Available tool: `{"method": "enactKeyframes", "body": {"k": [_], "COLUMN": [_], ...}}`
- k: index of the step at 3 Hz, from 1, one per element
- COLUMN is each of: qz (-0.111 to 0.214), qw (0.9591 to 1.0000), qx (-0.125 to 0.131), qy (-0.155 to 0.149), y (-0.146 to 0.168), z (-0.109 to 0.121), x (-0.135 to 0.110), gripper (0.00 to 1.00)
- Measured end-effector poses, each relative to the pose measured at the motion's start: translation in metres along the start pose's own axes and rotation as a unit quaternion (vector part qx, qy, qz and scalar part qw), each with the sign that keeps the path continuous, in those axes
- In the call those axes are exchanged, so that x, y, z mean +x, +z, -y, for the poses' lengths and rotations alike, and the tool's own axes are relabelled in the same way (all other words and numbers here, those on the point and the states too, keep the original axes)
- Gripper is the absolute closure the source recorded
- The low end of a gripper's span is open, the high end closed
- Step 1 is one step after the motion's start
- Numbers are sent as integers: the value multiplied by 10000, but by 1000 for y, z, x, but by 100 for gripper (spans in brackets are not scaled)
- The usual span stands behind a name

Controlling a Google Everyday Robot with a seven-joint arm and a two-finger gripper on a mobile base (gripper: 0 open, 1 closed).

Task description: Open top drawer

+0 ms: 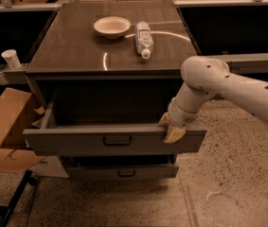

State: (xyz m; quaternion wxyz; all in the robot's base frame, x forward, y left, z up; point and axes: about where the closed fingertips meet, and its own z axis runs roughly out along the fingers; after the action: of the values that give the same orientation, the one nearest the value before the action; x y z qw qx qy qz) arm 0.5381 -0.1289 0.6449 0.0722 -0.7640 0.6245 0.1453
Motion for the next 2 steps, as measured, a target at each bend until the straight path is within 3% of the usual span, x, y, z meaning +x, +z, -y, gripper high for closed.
{"method": "enactKeyframes", "body": {"k": [1, 2], "qz": [75, 75], "qw": [9999, 9999], "qx": [24, 24], "qy": [103, 103], "y": [4, 4], "z": [-9, -9], "x": [2, 2], "gripper": [100, 81]}}
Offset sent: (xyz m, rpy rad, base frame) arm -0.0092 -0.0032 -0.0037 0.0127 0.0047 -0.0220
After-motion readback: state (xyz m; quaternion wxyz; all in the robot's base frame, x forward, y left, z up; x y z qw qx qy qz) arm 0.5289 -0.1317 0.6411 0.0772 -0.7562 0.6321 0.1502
